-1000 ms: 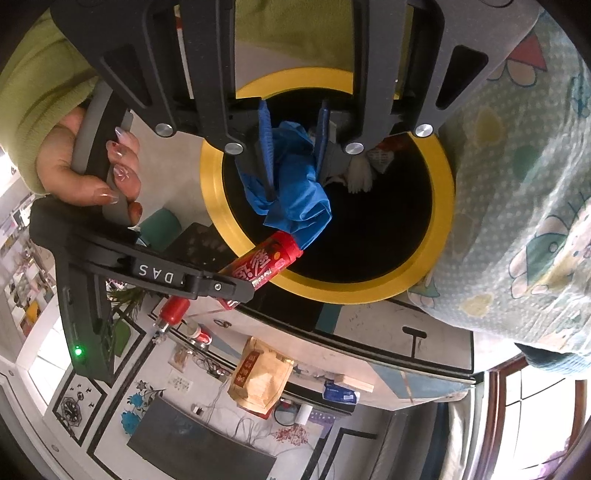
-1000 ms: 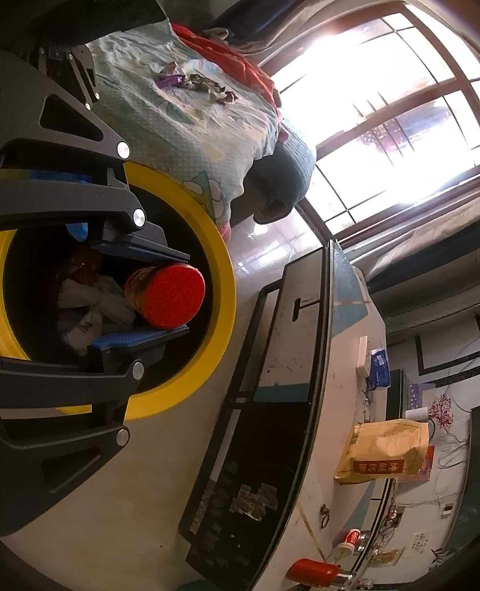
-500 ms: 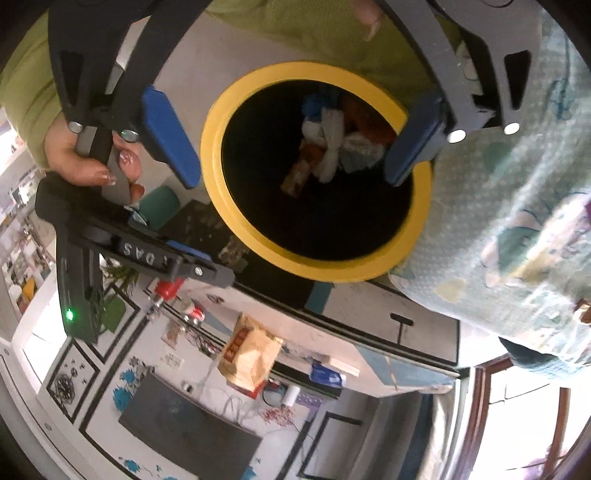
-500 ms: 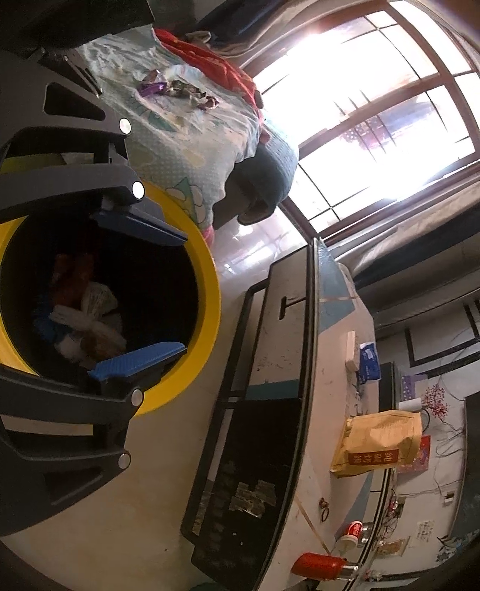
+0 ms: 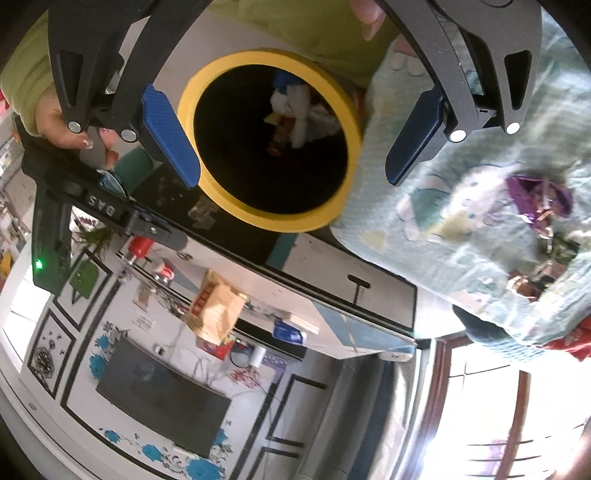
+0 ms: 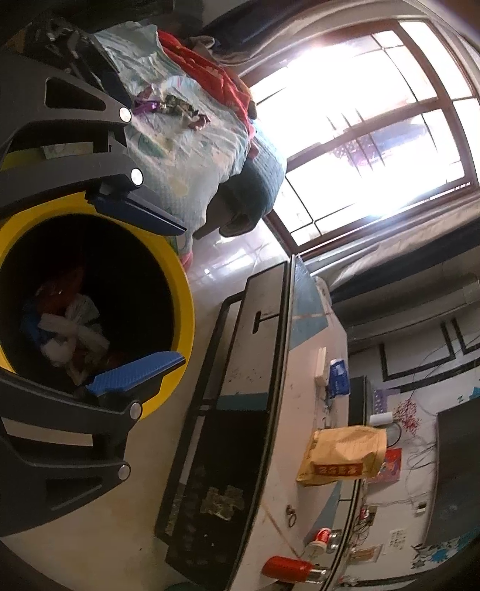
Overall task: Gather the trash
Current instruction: 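Move both open grippers back toward the remaining wrappers on the bed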
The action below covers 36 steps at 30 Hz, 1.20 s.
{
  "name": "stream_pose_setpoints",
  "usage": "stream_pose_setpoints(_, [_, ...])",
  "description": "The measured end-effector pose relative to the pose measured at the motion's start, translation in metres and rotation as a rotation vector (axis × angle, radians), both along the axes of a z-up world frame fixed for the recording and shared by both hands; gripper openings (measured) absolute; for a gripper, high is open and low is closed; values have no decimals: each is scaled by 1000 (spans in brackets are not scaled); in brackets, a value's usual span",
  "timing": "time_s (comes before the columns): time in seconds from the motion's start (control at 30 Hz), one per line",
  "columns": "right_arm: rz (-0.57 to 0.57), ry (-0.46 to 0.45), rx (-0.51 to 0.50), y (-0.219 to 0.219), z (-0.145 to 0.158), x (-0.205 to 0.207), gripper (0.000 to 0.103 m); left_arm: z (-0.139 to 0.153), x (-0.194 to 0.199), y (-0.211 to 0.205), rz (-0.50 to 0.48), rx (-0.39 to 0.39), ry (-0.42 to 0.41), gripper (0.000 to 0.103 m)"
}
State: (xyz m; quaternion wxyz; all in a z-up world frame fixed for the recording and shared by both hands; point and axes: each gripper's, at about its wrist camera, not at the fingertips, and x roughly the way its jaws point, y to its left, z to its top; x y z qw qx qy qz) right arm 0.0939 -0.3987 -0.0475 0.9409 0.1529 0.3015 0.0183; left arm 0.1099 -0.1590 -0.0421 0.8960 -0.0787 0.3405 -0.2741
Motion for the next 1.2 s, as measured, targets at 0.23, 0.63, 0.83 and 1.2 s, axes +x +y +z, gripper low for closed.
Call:
stream_pose_setpoints(0.23, [42, -23, -9, 23, 10, -3, 64, 8, 3, 28, 77, -12, -22, 92])
stream_pose_setpoints(0.63, [142, -64, -29, 68, 25, -7, 64, 22, 1, 70, 190, -19, -81, 92])
stream_pose_setpoints(0.83, [190, -72, -37, 89, 30, -7, 65, 27, 1, 90, 241, -29, -102, 92])
stream_pose_setpoints(1.2, [285, -67, -46, 130, 32, -1, 65, 32, 4, 129, 335, -50, -113, 92])
